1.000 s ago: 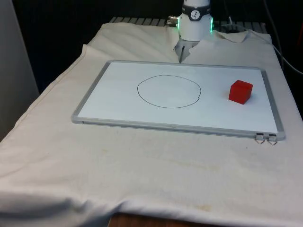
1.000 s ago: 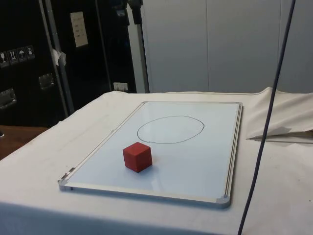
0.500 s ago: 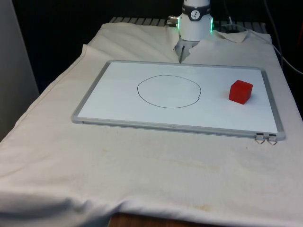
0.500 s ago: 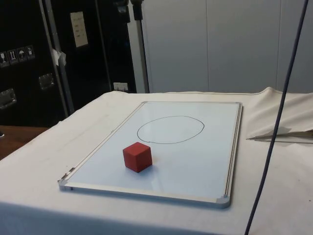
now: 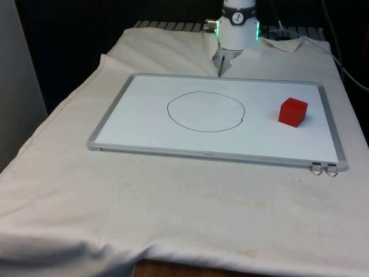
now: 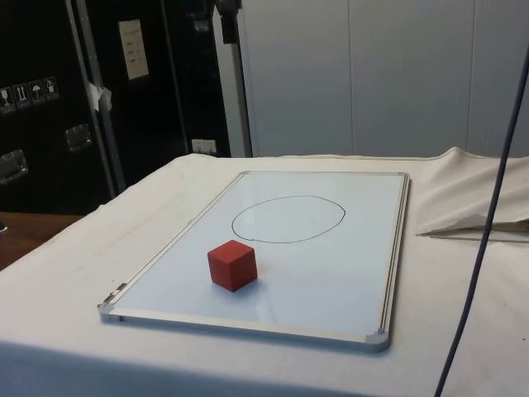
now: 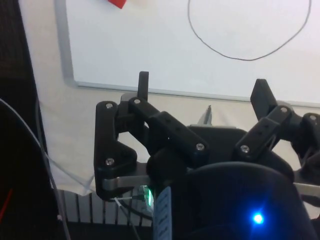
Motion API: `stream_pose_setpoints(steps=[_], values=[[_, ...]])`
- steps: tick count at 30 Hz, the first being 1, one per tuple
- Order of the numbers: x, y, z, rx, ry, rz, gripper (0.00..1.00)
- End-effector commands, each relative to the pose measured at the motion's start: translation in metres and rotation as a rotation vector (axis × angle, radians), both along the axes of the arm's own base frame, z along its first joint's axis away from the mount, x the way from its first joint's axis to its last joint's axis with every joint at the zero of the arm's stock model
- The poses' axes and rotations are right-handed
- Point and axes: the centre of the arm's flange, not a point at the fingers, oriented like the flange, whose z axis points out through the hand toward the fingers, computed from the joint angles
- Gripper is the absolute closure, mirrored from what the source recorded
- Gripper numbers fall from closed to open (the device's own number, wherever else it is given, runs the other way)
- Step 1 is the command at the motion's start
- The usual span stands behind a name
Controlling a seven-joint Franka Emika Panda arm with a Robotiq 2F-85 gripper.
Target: Push the cube into the marked area.
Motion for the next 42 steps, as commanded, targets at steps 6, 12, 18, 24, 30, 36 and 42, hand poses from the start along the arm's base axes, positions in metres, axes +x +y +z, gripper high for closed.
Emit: stream_pose_setpoints(steps=[6,12,18,24,30,36,42], values=[[0.0,0.022,-0.012,0.01,-0.004,0.001,0.0],[0.0,0.043,-0.024,0.02,0.007,0.006,0.0],[0.001,0.054,-0.031,0.014,0.014,0.013,0.43],[0.001,0.06,-0.035,0.027,0.013,0.01,1.0],[0.001,0.061,-0.036,0.028,0.014,0.009,1.0],[0.0,0.08,-0.05,0.048,0.022,0.015,1.0],[0.0,0.099,-0.069,0.057,0.028,0.02,1.0]])
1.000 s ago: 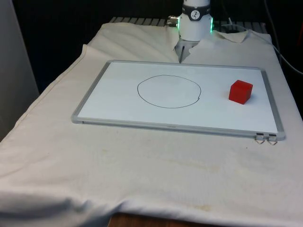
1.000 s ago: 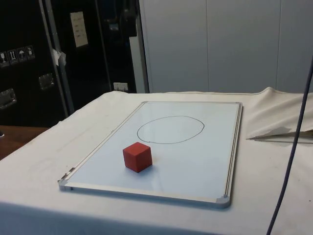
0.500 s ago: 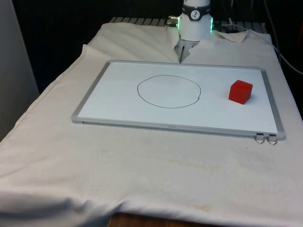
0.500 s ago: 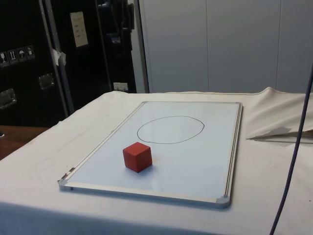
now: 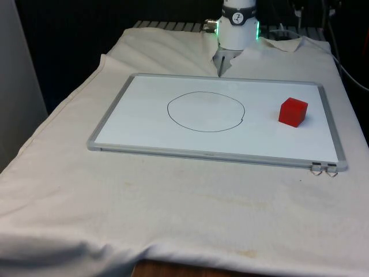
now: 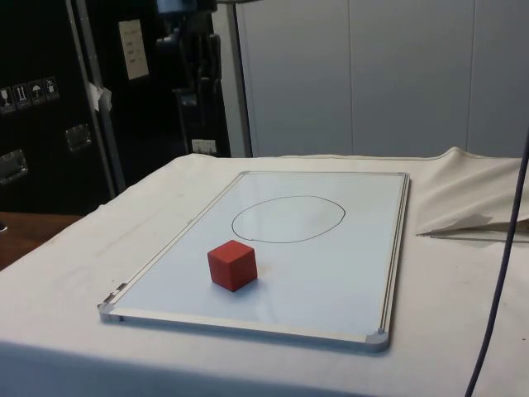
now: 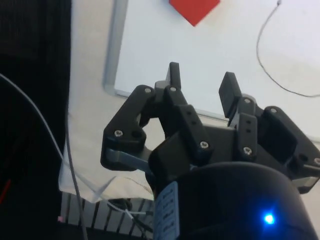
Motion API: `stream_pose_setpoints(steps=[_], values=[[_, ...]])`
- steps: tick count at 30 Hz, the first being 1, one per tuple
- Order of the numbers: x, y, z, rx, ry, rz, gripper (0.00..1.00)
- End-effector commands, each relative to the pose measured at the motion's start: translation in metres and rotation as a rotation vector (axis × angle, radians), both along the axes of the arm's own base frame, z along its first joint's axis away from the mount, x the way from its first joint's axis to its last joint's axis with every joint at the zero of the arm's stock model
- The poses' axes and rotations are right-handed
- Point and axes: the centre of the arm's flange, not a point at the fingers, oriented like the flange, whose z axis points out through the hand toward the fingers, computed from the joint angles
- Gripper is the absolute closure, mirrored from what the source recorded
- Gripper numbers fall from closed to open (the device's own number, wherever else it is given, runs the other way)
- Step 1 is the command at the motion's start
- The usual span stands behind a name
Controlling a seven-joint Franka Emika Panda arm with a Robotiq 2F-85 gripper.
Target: Push the cube into the marked area.
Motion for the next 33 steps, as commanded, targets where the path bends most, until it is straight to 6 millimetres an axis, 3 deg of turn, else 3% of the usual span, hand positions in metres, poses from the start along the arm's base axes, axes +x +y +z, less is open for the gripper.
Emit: stream_pose_setpoints(steps=[1,12,14,18,33], values=[[0.0,0.009,-0.007,0.01,-0.004,-0.002,1.0],[0.0,0.048,-0.052,0.024,0.017,0.0,1.0],[0.0,0.048,-0.052,0.022,0.024,0.004,1.0],[0.001,0.058,-0.075,0.034,0.027,-0.02,1.0],[0.002,0.075,-0.123,0.06,0.046,-0.069,1.0]])
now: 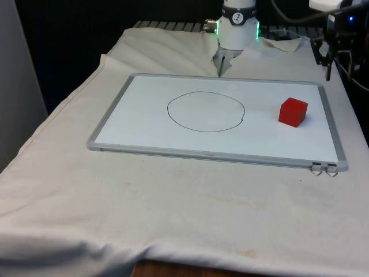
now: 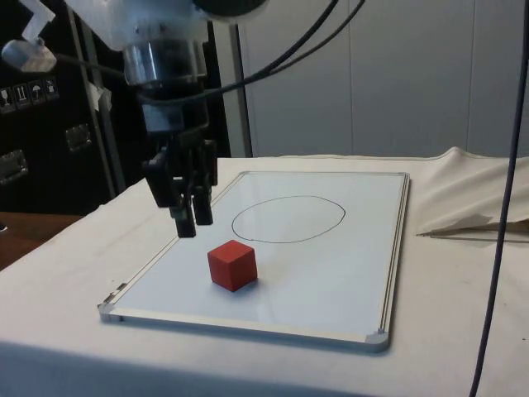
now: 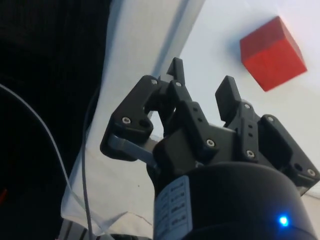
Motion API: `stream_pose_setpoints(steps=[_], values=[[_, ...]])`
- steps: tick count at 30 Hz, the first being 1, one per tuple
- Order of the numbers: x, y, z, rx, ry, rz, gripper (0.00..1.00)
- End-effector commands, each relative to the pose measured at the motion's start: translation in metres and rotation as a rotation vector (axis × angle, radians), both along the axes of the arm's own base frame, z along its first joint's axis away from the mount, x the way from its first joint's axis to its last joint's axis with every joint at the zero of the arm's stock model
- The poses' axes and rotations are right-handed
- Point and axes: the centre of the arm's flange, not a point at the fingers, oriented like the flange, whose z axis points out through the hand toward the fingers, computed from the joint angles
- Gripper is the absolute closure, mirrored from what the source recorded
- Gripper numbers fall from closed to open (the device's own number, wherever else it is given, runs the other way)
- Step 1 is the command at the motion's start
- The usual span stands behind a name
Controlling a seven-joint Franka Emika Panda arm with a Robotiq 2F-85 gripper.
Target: Push the cube into the marked area.
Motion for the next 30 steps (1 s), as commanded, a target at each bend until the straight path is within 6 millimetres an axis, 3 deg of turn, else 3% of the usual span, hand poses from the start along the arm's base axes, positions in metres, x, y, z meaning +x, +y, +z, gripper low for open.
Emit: stream_pose_setpoints(steps=[1,20,30], values=[[0.001,0.004,-0.007,0.008,-0.006,-0.012,1.0],[0.016,0.028,-0.057,0.043,-0.038,-0.005,1.0],[0.011,0.015,-0.085,0.042,-0.052,0.023,1.0]])
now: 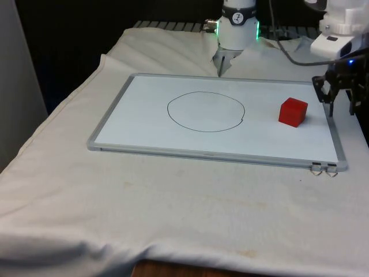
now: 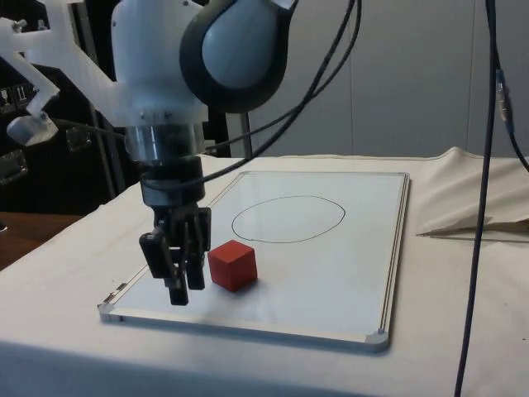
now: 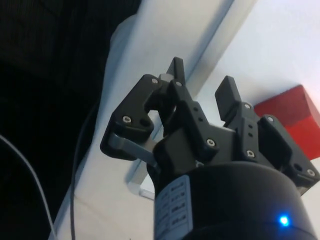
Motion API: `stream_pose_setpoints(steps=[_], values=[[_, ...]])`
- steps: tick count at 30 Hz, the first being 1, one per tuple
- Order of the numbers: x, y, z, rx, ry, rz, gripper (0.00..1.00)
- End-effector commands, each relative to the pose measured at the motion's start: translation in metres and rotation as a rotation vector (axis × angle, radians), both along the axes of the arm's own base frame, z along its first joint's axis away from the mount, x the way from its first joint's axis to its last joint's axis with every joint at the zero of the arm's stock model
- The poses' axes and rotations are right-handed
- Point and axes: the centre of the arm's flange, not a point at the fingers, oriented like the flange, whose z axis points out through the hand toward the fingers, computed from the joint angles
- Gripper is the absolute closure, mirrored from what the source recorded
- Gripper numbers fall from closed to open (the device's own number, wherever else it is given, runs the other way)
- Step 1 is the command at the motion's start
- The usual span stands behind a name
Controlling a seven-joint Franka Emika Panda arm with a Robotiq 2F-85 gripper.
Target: Push the cube into the marked area.
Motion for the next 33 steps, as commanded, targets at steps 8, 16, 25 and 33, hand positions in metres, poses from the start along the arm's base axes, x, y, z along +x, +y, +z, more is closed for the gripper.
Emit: stream_pose_setpoints(steps=[8,16,25,33], values=[[-0.008,-0.011,-0.011,0.001,-0.015,0.022,1.0],[-0.009,-0.019,-0.02,-0.003,-0.012,0.03,1.0],[-0.01,-0.035,-0.026,-0.013,-0.01,0.047,1.0],[-0.012,-0.05,-0.025,-0.029,-0.008,0.061,1.0]])
